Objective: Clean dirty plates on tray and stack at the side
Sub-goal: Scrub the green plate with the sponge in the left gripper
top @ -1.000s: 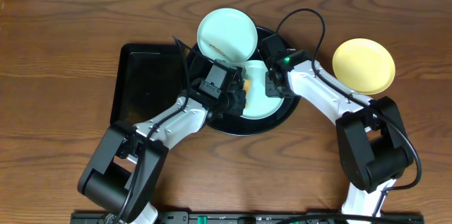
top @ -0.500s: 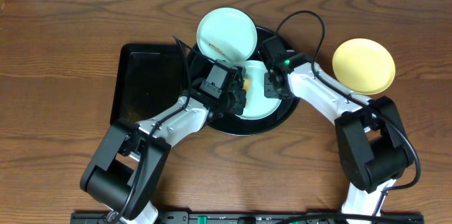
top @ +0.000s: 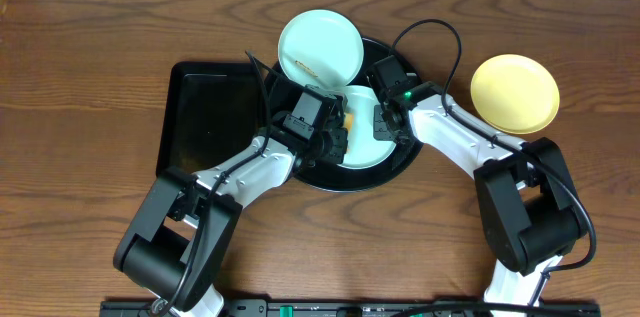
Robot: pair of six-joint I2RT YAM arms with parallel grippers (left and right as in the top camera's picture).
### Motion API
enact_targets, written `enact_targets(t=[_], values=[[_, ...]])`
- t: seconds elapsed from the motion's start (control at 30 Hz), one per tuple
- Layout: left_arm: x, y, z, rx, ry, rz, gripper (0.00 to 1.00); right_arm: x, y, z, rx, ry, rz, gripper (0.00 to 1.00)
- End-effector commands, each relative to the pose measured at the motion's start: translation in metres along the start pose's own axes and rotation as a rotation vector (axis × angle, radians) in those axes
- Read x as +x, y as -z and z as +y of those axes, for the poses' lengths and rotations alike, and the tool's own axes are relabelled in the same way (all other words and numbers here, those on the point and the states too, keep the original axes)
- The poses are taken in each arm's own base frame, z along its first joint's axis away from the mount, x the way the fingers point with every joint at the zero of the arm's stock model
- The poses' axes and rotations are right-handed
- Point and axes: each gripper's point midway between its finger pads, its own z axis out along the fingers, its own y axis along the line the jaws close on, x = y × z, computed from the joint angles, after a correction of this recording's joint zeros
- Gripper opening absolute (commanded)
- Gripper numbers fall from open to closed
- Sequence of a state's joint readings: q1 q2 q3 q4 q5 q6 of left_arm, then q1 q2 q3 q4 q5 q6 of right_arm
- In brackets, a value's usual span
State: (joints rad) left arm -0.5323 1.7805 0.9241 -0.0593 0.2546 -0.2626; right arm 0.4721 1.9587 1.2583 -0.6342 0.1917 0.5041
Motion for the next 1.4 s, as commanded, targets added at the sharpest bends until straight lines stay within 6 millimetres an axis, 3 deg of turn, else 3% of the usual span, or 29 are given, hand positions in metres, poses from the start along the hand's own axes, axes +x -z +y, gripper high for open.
enact_targets(t=[0.0, 0.1, 0.9, 1.13, 1.37], values=[[0.003, -0.004, 0.011, -0.061, 0.002, -0.001, 0.08, 0.016, -0.009, -0.003, 0.018, 0.031, 0.04, 0.01], [0.0, -0.003, 0.018, -0.102, 0.002, -0.015, 0.08, 0.016, -0.009, -0.004, 0.019, 0.03, 0.04, 0.01], [0.003, -0.007, 0.019, -0.129, -0.012, -0.012, 0.08, 0.015, -0.009, -0.004, 0.022, 0.03, 0.038, 0.01], [0.008, -0.024, 0.024, -0.133, -0.011, -0.004, 0.08, 0.015, -0.009, -0.004, 0.022, 0.031, 0.038, 0.01], [0.001, -0.023, 0.039, -0.22, -0.014, -0.042, 0.08, 0.015, -0.009, -0.004, 0.022, 0.031, 0.038, 0.01]])
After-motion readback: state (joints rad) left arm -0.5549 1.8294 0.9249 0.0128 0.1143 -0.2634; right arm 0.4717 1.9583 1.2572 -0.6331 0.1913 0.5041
